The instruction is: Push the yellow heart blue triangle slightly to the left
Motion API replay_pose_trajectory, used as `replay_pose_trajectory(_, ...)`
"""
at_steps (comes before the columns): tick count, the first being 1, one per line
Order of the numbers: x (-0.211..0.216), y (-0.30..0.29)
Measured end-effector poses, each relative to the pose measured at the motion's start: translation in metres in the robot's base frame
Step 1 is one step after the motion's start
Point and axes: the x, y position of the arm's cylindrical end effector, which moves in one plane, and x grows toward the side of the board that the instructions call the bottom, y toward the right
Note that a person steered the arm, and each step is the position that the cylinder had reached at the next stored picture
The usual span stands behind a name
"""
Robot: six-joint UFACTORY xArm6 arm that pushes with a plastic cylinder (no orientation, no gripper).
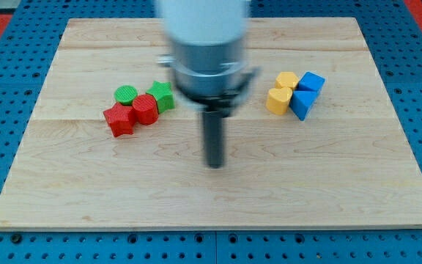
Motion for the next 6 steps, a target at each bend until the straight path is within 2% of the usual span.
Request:
replay_pose_trajectory(1,-0.029,0.113)
replay_pose_trajectory(2,-0.080,0.161)
replay_pose_trajectory(3,-0.095,0.106)
replay_pose_trajectory(4,-0.091,0.026)
replay_pose_trajectory(5,-0.107,0.010)
replay_pose_trajectory(6,-0.137,0.038)
